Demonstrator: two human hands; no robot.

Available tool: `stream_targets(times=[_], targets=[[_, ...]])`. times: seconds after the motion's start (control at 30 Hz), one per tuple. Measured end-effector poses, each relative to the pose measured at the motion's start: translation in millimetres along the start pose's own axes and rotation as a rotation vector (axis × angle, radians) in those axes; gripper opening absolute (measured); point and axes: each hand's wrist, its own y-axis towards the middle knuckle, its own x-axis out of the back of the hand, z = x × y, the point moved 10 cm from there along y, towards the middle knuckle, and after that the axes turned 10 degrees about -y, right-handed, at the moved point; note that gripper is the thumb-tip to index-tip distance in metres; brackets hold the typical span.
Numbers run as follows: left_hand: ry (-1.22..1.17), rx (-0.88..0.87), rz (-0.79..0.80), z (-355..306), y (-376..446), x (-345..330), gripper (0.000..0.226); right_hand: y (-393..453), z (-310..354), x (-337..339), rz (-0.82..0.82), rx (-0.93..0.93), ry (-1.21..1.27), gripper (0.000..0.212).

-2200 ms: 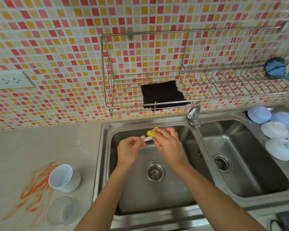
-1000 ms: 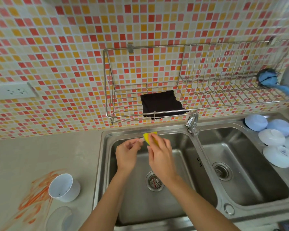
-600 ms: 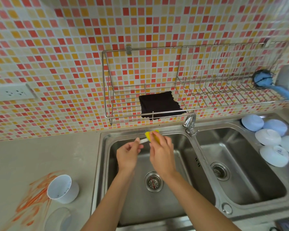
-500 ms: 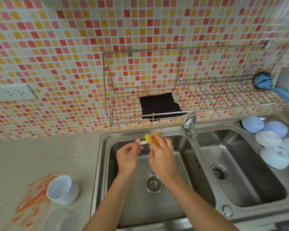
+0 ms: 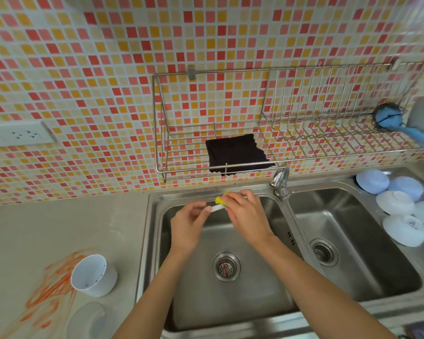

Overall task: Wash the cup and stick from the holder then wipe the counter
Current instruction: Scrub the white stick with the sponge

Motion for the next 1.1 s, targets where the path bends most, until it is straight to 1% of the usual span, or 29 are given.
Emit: stream_targets(times=[0.07, 0.1, 0.17, 0.2, 0.27, 0.3, 0.4, 0.43, 0.5, 0.57, 0.63, 0.7, 0.77, 0.87, 0.93, 1.0, 1.1], targets=[[0.119, -0.090, 0.060, -10.3, 0.0, -4.5, 0.025, 2.9, -1.7, -2.9, 0.028, 0.025, 0.010, 0.033], [0.162, -0.114, 0.074, -13.6, -0.1, -6.0, 0.026, 3.9, -3.0, -4.0, 0.039, 0.032, 0.013, 0.033], [0.225, -0.143, 0.064, -18.4, 0.3, -6.0, 0.020, 4.5, -7.0, -3.2, 0.042, 0.001, 0.033, 0.035], [0.235, -0.139, 0.050, -18.7, 0.9, -5.1, 0.016, 3.0, -9.5, -1.4, 0.030, -0.046, 0.055, 0.036], [0.196, -0.111, 0.022, -14.5, 2.8, -3.5, 0.008, -4.6, -7.3, 1.8, 0.004, -0.148, 0.103, 0.035], [0.162, -0.096, 0.024, -10.8, 3.4, -4.1, 0.006, -9.1, 1.0, 1.7, 0.001, -0.159, 0.118, 0.034], [0.052, -0.002, 0.050, 9.8, 2.1, -9.7, 0.010, -19.5, 26.6, -5.4, 0.026, -0.105, 0.119, 0.039], [0.016, 0.044, 0.034, 17.3, 0.4, -9.3, 0.011, -21.0, 22.8, -8.6, 0.030, -0.123, 0.110, 0.039], [-0.027, 0.119, -0.023, 28.5, -2.7, -6.3, 0.015, -25.0, 3.0, -14.2, 0.027, -0.222, 0.090, 0.037], [-0.035, 0.174, -0.047, 36.9, -5.2, -7.4, 0.021, -34.7, -9.4, -17.8, 0.022, -0.306, 0.080, 0.038], [-0.040, 0.240, -0.046, 45.8, -6.8, -11.8, 0.026, -44.7, 2.7, -18.2, 0.015, -0.276, 0.077, 0.034], [-0.063, 0.311, -0.057, 56.6, -8.4, -14.3, 0.030, -52.2, 26.3, -20.0, 0.039, -0.194, 0.092, 0.039], [-0.073, 0.353, -0.077, 62.2, -12.7, -15.3, 0.034, -54.7, 31.5, -20.9, 0.062, -0.170, 0.098, 0.042], [-0.023, 0.324, -0.087, 58.1, -19.3, -15.7, 0.034, -56.2, 2.4, -19.7, 0.061, -0.294, 0.086, 0.041], [0.072, 0.286, -0.063, 52.6, -22.4, -18.7, 0.038, -63.2, -7.7, -20.5, 0.057, -0.338, 0.080, 0.039], [0.180, 0.256, -0.029, 52.3, -24.9, -23.2, 0.043, -72.0, 3.4, -24.6, 0.069, -0.290, 0.088, 0.038], [0.262, 0.254, 0.022, 60.9, -30.7, -30.8, 0.043, -83.8, 23.3, -33.3, 0.109, -0.201, 0.120, 0.039]])
